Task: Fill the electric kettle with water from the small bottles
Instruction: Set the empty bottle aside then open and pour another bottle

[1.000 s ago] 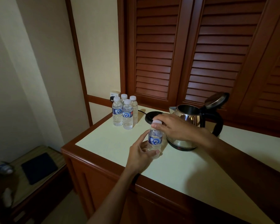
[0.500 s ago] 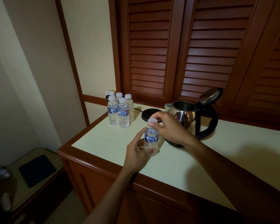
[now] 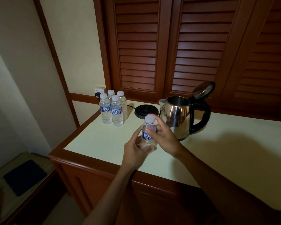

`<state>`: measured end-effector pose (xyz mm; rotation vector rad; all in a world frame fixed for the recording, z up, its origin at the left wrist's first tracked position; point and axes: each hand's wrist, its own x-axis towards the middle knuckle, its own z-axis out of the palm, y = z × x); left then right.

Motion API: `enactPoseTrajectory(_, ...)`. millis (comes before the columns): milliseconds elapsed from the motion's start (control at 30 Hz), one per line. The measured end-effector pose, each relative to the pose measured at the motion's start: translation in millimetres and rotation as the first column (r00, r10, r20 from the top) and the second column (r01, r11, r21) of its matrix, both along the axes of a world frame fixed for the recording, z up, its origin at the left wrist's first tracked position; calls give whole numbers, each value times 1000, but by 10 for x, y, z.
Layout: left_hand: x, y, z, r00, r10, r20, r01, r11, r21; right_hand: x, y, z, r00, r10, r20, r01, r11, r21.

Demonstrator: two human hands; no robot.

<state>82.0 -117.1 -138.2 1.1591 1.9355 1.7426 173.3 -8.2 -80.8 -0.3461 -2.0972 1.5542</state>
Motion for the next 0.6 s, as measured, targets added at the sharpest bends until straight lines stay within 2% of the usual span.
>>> enactPoseTrajectory(67,-24,25,-43,998,-21,-51,18,998,-53,17,24,-30,999,-42,11,42,999,-22)
enactPoseTrajectory(233,-43,91,-95,975,-7,-222,-36,982,-187,148,136,-132,966,-257,-27,258,960,105)
enactPoseTrajectory(367,-26,119,-116,926,-37,-376,-84,950,-300,406,221,-183,941,-338,-20,337,927,165)
enactPoseTrajectory(467,0,165,-165,826,-113,-552,-114,926,-359,647,276,-207,914,-405,-22,399,890,218)
enactPoseTrajectory(600,81,243,-177,704,-135,-697,-200,905,-377,1038,419,-256,884,-466,-44,462,854,240)
